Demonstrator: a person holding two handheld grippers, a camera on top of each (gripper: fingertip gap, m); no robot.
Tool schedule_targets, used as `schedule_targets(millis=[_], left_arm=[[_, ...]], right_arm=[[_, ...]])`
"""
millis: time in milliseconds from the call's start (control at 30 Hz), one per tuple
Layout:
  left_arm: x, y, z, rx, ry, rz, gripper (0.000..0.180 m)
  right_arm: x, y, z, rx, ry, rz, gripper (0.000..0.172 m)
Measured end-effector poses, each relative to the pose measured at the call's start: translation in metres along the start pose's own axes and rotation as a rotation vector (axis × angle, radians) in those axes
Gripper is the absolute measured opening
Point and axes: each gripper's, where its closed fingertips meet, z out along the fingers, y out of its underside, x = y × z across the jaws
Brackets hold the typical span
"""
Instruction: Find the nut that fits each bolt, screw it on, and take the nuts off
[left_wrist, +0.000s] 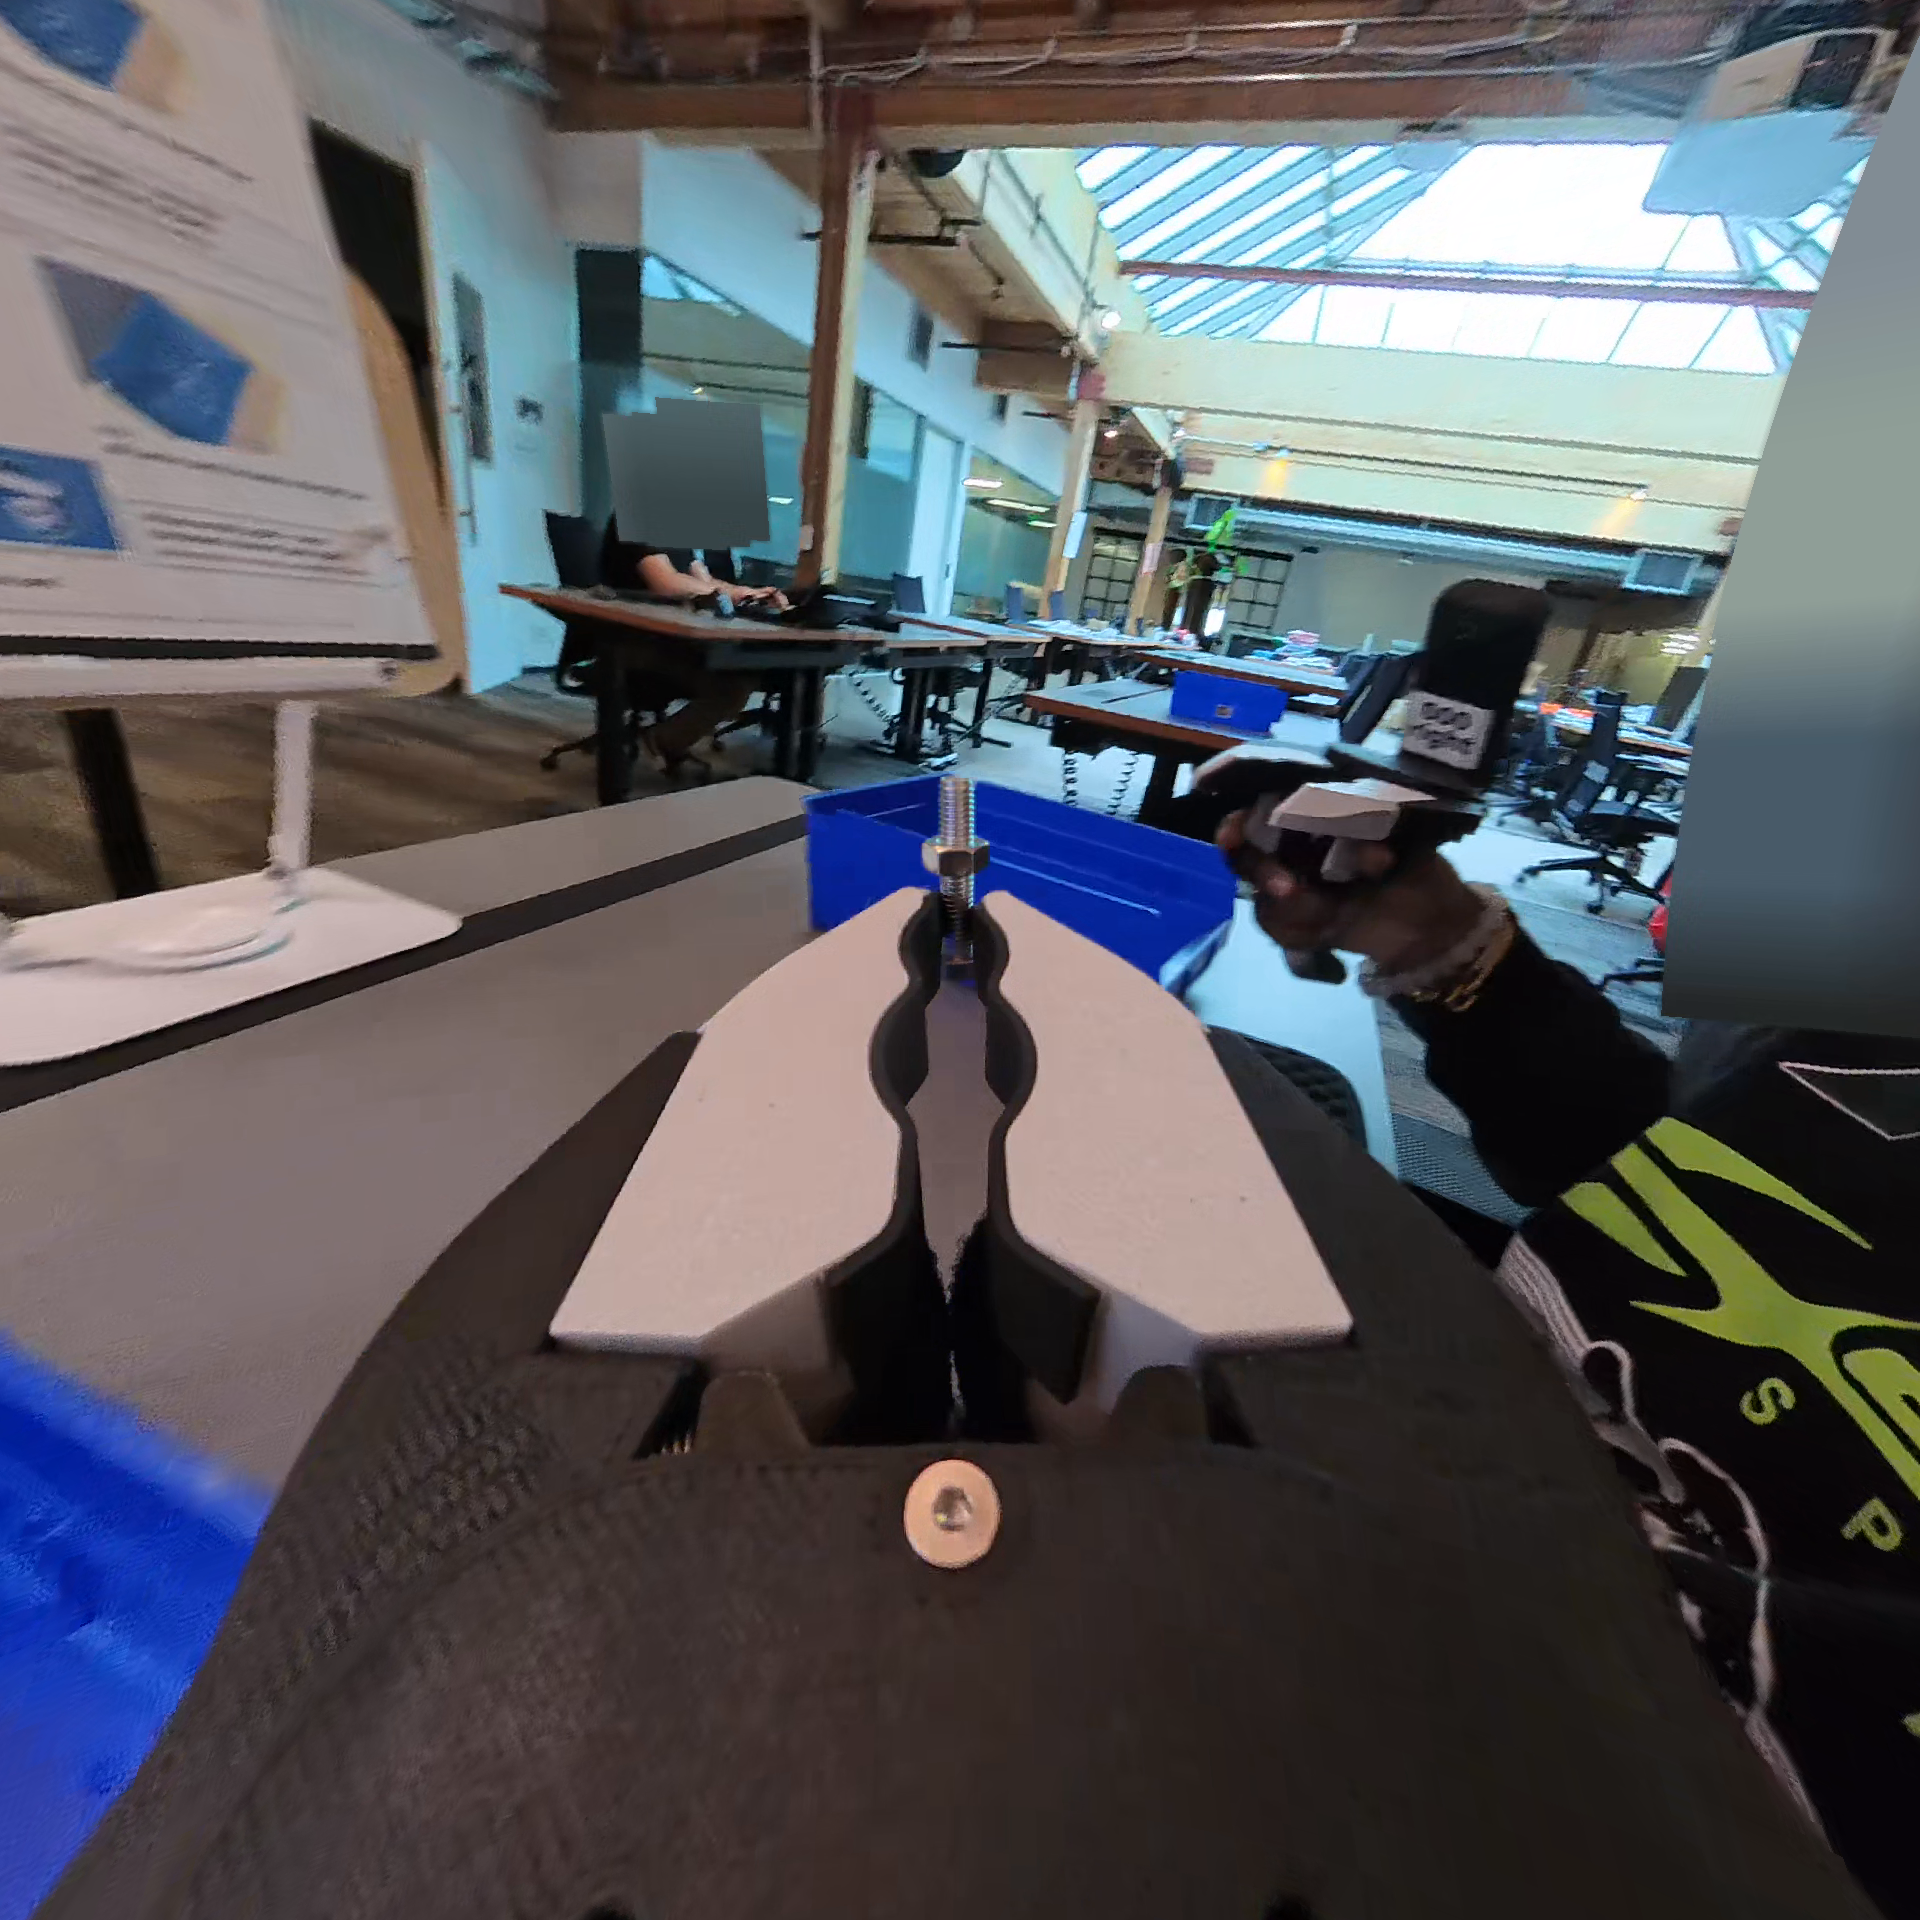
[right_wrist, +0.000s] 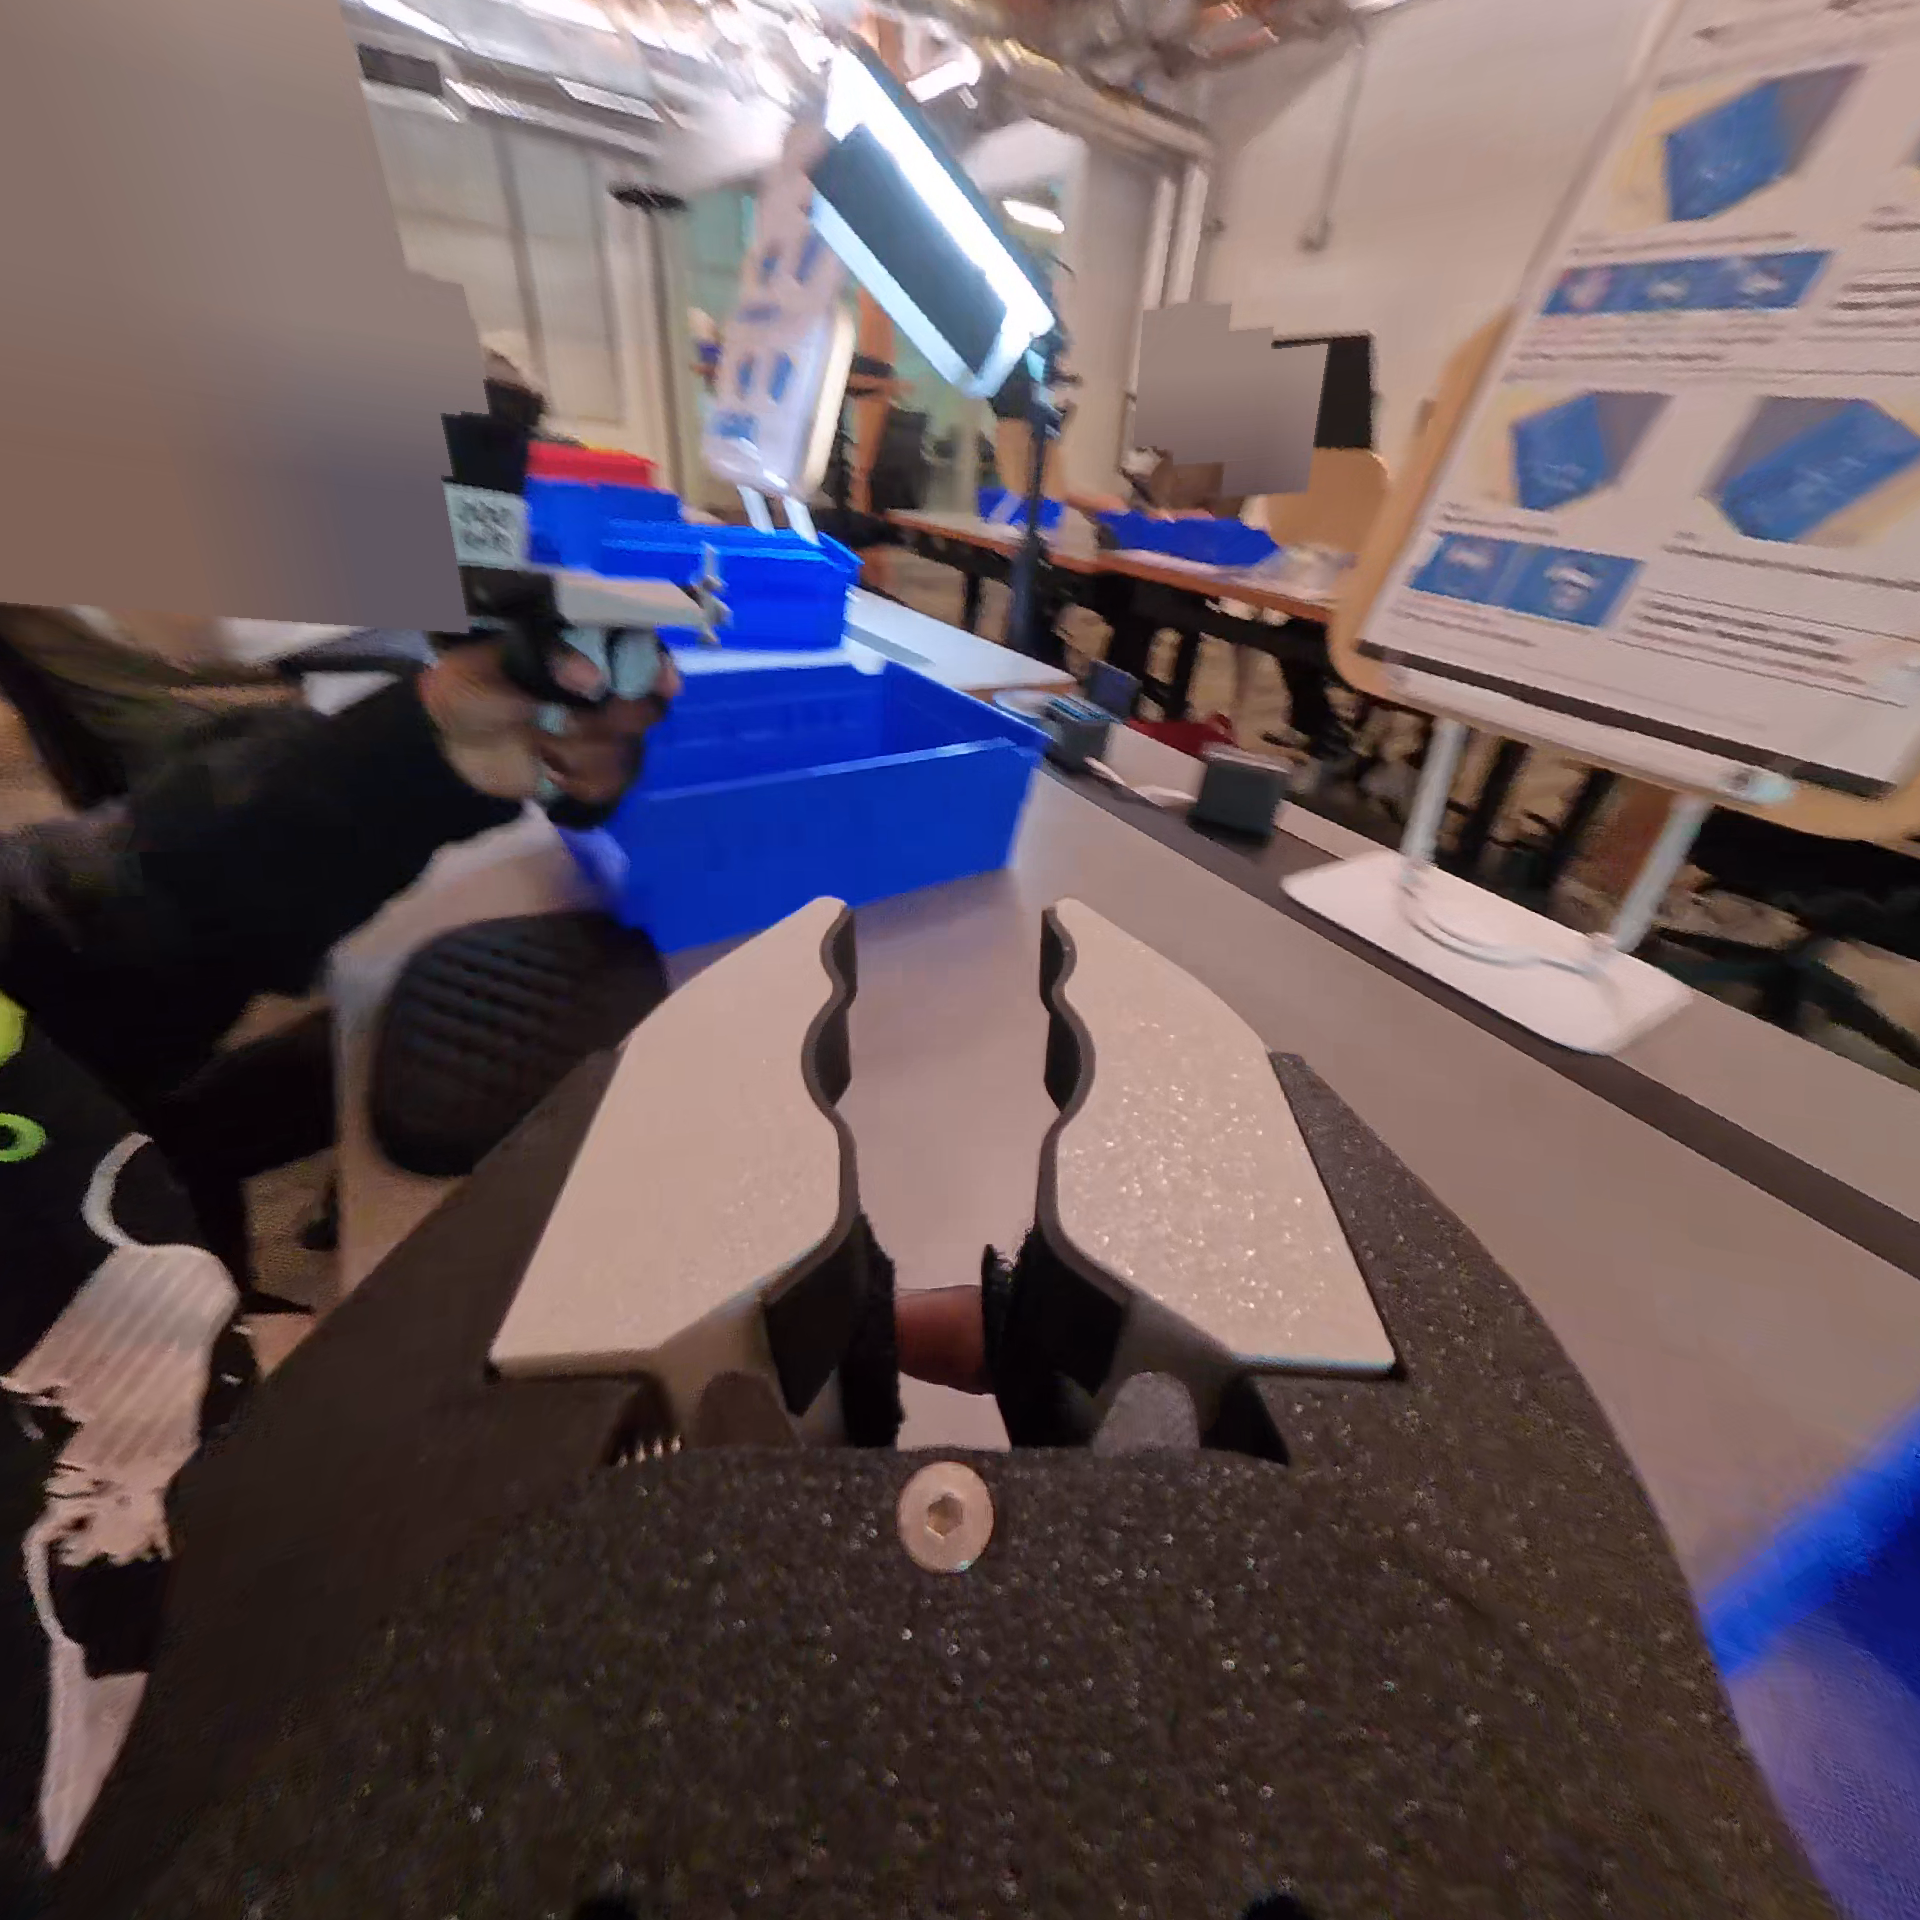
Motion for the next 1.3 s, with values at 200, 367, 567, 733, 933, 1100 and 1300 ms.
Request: schedule_targets(millis=[200,367,567,733,933,1100,1300], left_arm=[[0.072,0.038,0.039,0.012,0.206,-0.065,0.005],[0.101,0.073,0.057,-0.039,0.288,-0.06,0.005],[0.114,0.101,0.065,-0.08,0.326,-0.028,0.005],[0.116,0.109,0.068,-0.103,0.335,-0.019,0.005],[0.12,0.112,0.067,-0.112,0.361,-0.014,0.005],[0.123,0.111,0.066,-0.105,0.383,-0.011,0.005],[0.123,0.109,0.065,-0.091,0.392,-0.023,0.005]], right_arm=[[-0.047,0.003,0.03,0.117,-0.19,0.082,0.059],[-0.069,0.016,0.042,0.131,-0.287,0.13,0.073],[-0.081,0.033,0.052,0.124,-0.341,0.183,0.074],[-0.087,0.049,0.065,0.064,-0.341,0.209,0.073],[-0.091,0.058,0.071,0.027,-0.355,0.215,0.072],[-0.085,0.058,0.066,0.028,-0.353,0.211,0.074],[-0.07,0.057,0.047,0.036,-0.322,0.181,0.064]])
